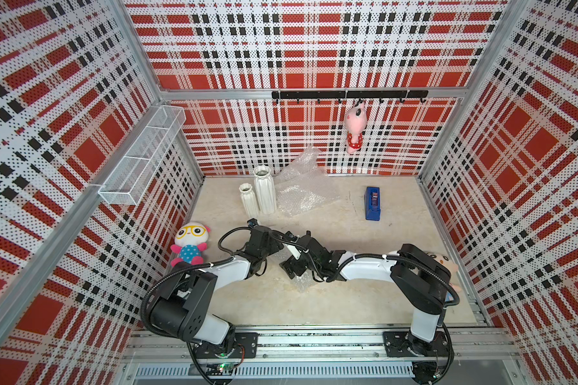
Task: Wrap vases in bubble wrap
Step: Wrap the vase in bubble wrap.
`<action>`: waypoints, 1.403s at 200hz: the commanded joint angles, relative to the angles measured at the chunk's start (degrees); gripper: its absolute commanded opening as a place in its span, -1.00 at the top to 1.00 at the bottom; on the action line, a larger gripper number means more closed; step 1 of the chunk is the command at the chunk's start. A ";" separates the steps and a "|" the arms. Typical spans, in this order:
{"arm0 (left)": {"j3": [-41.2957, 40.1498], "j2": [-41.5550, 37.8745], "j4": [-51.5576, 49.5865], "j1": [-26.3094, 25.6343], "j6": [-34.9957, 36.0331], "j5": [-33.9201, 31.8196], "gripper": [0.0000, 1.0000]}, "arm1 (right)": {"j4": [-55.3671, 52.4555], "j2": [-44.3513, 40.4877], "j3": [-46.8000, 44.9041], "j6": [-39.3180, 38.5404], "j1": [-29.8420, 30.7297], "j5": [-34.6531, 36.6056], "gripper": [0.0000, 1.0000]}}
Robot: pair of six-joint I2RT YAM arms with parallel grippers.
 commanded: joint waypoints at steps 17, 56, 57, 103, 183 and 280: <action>-1.61 1.74 -1.37 0.05 0.24 0.64 -0.67 | -5.44 -3.13 -4.56 -3.53 1.14 5.48 -0.96; -1.58 1.96 -1.35 0.01 0.33 0.77 -0.67 | -2.99 -5.39 -6.14 -3.51 1.40 5.02 -0.98; -1.58 1.95 -1.34 0.02 0.33 0.73 -0.67 | -2.97 -5.52 -6.21 -3.53 1.41 4.99 -0.98; -1.25 1.91 -1.55 -0.31 0.24 0.87 -0.67 | -1.58 -11.42 -8.64 -5.40 3.55 6.35 -0.98; -0.96 2.11 -1.45 -0.42 0.07 1.25 -0.67 | -5.45 -5.63 -5.57 -10.35 9.68 24.41 -0.98; -0.44 2.46 -1.44 -0.37 -0.11 2.24 -0.67 | -7.43 2.28 -0.82 -10.52 10.64 25.33 -0.85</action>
